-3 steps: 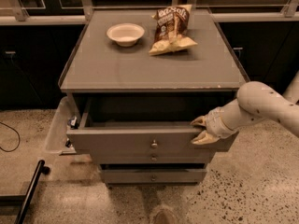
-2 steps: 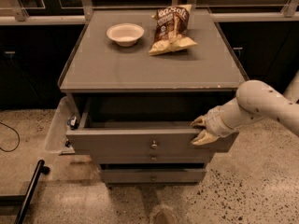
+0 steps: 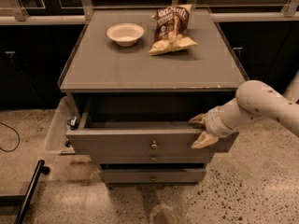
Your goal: Open top drawer
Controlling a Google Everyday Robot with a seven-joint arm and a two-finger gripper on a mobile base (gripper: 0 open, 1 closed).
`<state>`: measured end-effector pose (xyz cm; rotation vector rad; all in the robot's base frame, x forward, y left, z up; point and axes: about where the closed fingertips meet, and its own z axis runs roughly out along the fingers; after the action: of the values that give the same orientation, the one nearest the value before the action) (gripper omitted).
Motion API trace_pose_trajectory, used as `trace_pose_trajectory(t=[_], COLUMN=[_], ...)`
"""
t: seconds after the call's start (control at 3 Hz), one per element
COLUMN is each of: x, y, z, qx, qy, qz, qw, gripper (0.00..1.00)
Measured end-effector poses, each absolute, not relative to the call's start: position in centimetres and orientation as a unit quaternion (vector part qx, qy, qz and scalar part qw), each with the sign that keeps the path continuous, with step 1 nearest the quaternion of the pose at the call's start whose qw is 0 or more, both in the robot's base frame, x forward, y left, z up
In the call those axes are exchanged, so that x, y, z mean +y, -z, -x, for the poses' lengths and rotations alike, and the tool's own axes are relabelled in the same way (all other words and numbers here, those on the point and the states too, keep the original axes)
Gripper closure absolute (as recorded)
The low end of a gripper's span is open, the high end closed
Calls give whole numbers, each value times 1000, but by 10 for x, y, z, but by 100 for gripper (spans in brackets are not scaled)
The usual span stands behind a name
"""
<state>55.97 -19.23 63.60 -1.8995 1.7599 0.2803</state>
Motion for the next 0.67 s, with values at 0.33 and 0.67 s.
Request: trace_pose_trajectory(t=[0.33, 0.67], x=[-192, -195], y=[-640, -642], z=[-554, -535], qx=[644, 635], qy=[-116, -128], qz=[706, 709], qw=[270, 278], gripper=[19, 42])
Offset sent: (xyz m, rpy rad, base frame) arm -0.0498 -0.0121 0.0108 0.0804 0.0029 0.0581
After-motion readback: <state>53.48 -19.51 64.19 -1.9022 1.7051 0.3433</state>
